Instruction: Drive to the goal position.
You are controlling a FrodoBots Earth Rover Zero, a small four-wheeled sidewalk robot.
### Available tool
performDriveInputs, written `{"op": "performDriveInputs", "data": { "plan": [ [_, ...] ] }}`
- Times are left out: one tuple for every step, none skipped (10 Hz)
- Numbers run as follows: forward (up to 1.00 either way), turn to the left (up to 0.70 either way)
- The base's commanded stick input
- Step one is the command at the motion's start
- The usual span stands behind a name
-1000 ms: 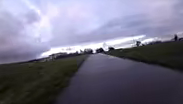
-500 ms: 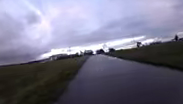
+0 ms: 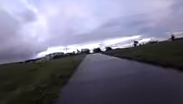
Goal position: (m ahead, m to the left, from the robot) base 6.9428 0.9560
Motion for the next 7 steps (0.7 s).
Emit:
{"op": "performDriveInputs", "data": {
  "plan": [
    [0.7,0.0],
    [0.7,0.0],
    [0.7,0.0],
    [0.7,0.0],
    [0.7,0.0],
    [0.7,0.0],
    [0.7,0.0]
  ]
}}
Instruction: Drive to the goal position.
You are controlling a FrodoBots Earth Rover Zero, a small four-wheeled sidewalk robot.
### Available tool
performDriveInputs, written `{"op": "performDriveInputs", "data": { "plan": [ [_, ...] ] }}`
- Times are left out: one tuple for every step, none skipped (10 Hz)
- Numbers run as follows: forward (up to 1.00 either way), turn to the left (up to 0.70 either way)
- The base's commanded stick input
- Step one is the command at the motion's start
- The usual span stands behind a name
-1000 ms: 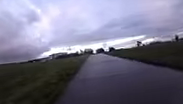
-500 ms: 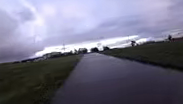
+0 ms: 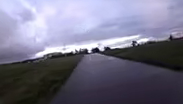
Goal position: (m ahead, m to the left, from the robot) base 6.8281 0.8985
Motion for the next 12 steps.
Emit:
{"op": "performDriveInputs", "data": {
  "plan": [
    [0.7,0.0],
    [0.7,0.0],
    [0.7,0.0],
    [0.7,0.0],
    [0.7,0.0],
    [0.7,0.0],
    [0.7,0.0],
    [0.7,0.0],
    [0.7,0.0],
    [0.7,0.0],
    [0.7,0.0],
    [0.7,0.0]
  ]
}}
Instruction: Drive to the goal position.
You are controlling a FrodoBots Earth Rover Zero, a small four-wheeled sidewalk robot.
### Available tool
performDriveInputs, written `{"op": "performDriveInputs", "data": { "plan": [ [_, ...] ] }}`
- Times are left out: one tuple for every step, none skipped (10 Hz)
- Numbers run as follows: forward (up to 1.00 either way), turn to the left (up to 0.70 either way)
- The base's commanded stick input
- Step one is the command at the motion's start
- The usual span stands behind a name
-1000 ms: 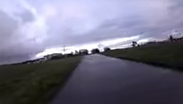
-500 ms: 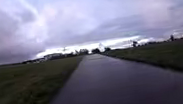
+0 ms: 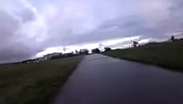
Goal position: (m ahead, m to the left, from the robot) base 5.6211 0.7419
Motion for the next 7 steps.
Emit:
{"op": "performDriveInputs", "data": {
  "plan": [
    [0.7,0.0],
    [0.7,0.0],
    [0.7,0.0],
    [0.7,0.0],
    [0.7,0.0],
    [0.7,0.0],
    [0.7,0.0]
  ]
}}
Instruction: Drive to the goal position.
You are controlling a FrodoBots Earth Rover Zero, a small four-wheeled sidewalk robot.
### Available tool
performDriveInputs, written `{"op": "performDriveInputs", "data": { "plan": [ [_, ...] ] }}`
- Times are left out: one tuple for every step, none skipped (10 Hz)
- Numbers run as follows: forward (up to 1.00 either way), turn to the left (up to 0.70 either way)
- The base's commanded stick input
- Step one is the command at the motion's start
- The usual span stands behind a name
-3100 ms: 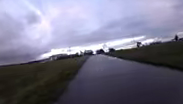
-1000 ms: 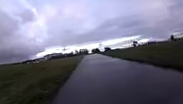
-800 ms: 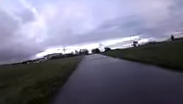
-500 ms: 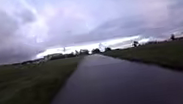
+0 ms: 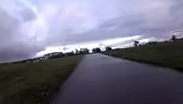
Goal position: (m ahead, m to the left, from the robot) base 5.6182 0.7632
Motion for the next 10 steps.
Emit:
{"op": "performDriveInputs", "data": {
  "plan": [
    [0.7,0.0],
    [0.7,0.0],
    [0.7,0.0],
    [0.7,0.0],
    [0.7,0.0],
    [0.7,0.0],
    [0.7,0.0],
    [0.7,0.0],
    [0.7,0.0],
    [0.7,0.0]
  ]
}}
